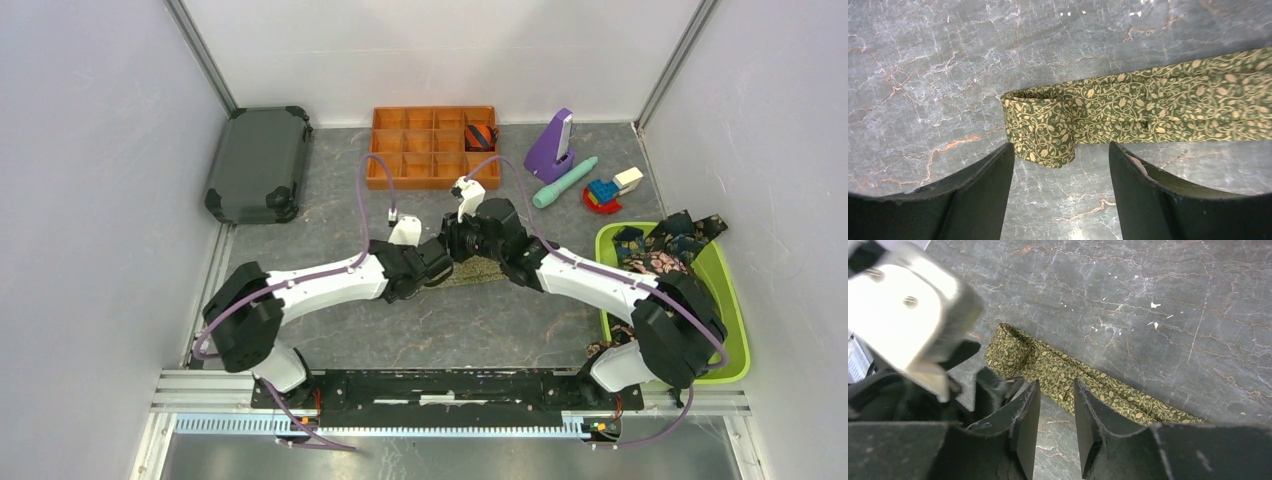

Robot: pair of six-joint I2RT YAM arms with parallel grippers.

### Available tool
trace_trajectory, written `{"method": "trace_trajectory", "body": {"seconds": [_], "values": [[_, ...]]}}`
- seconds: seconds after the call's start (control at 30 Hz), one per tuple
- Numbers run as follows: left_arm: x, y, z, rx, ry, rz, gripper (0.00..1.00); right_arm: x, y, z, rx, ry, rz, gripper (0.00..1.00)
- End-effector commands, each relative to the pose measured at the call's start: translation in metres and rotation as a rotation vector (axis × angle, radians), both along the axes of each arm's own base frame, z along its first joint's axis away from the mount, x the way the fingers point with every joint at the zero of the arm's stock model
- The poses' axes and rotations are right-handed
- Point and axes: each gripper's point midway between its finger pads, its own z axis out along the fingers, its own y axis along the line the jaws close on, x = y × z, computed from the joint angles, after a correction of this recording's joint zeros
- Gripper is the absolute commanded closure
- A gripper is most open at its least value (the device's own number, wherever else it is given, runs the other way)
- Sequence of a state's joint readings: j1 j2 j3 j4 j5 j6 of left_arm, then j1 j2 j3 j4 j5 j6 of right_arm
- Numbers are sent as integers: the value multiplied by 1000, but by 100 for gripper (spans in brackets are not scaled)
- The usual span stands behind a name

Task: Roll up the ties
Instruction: Roll the tie at the center of the board.

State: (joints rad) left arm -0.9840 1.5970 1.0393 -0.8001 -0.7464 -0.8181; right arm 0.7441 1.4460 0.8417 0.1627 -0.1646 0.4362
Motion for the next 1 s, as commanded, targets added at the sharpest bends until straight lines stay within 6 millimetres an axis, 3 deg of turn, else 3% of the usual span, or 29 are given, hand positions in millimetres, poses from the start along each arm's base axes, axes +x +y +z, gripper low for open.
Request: {"method": "trace_trajectory", "body": {"seconds": [0.0, 0.23, 0.43, 0.73, 0.97], "values": [[-2, 3, 24, -74, -52, -31, 24, 8, 5, 15, 20, -21, -25, 59], [-13, 31, 23, -158, -26, -57, 23, 7, 18, 11, 30, 13, -28, 44], [-18, 48, 19, -365, -35, -17, 25, -7, 57, 6, 30, 43, 20, 44], [-15, 79, 12, -518, -62, 105, 28, -30, 111, -25, 30, 130, 56, 45], [-10, 82, 9, -586, -81, 126, 28, -28, 122, -47, -1, 159, 33, 47]]}}
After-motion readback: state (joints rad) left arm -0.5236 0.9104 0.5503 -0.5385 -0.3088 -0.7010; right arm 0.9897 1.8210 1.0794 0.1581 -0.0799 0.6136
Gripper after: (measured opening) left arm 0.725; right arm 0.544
